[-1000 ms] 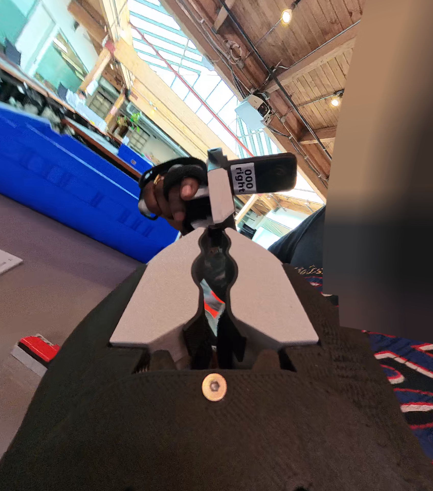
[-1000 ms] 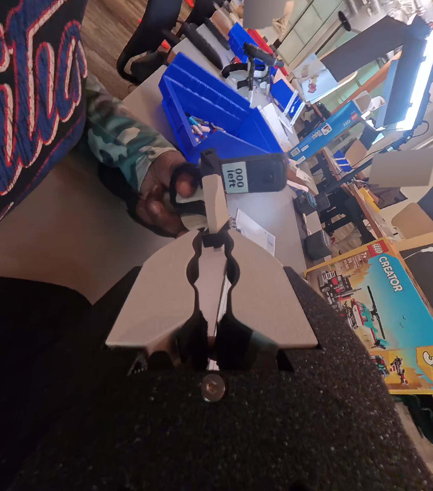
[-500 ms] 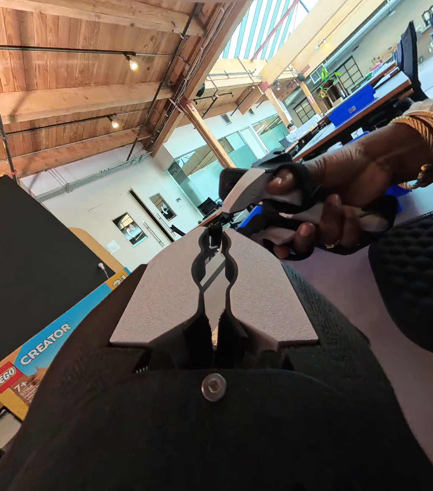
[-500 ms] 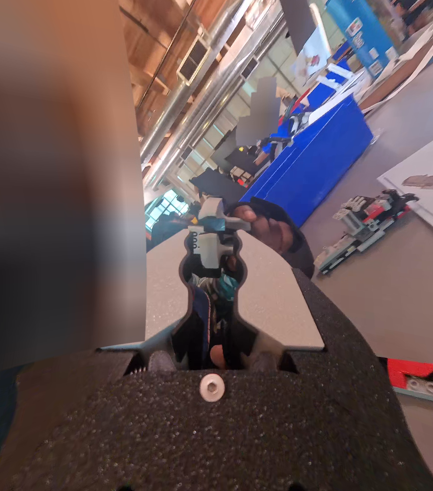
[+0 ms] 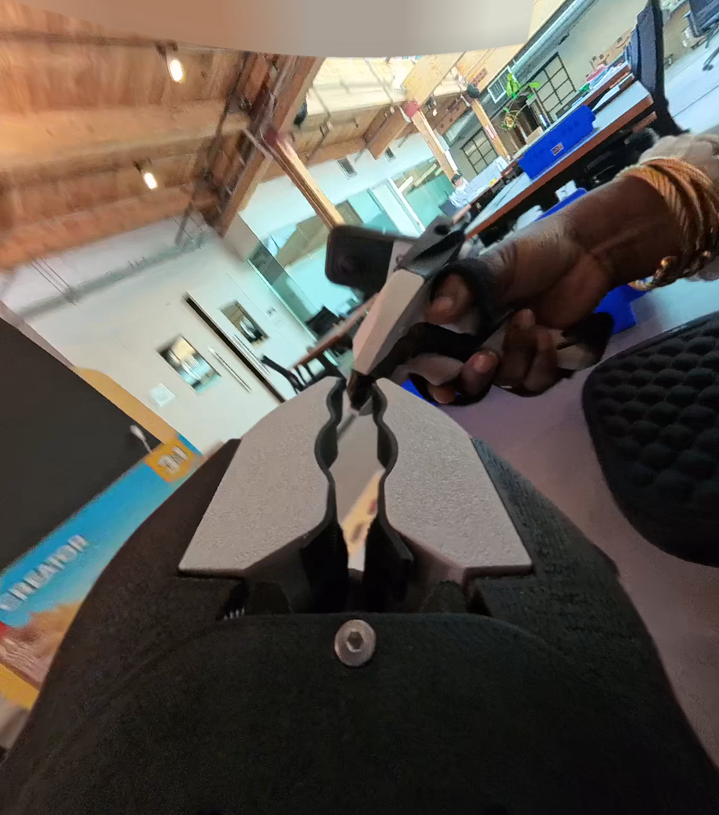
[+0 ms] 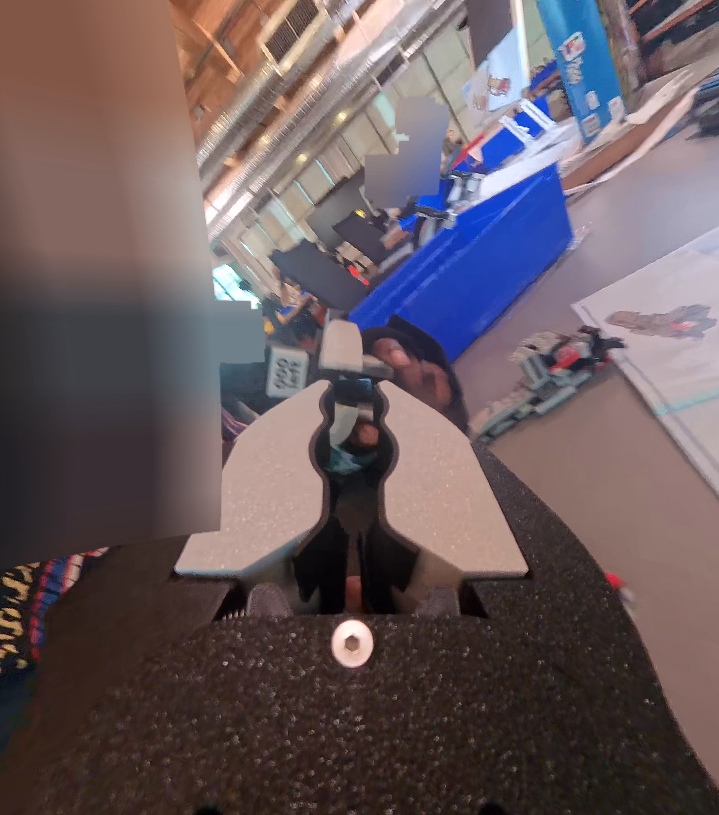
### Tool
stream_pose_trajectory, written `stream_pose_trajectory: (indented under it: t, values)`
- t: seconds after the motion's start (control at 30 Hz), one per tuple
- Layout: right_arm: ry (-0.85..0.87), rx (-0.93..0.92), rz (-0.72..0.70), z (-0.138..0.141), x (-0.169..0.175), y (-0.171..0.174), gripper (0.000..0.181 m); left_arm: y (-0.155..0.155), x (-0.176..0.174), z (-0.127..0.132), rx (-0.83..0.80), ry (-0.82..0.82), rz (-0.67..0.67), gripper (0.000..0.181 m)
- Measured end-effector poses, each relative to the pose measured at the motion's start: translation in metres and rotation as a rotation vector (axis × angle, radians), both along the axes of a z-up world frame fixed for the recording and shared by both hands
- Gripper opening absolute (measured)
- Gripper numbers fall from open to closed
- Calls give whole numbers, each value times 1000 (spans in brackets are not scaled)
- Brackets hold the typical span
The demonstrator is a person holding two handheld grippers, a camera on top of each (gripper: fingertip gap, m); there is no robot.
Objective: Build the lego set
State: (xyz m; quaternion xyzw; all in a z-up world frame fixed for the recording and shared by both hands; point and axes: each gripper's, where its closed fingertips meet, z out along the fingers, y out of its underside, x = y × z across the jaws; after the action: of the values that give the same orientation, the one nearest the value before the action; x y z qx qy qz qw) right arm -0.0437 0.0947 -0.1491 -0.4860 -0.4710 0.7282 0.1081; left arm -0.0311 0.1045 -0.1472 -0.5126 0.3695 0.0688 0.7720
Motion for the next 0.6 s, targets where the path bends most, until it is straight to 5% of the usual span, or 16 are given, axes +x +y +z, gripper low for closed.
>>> stream_pose_trajectory:
  t: [0.03,0.17,0.27,0.6]
  values:
    - [-22,72,-35,-7,1,7,16,4,-2,-4,-71,-40,-1,17]
    - [-240,478,-213,-65,13,42,16,19,-17,-67,-748,-240,26,38]
    - [-353,618,-184,-102,15,39,16,8,-9,-106,-1148,-320,-33,45]
    - [-493,702,-156,-138,6,50,17,19,-3,-150,-1295,-183,44,44]
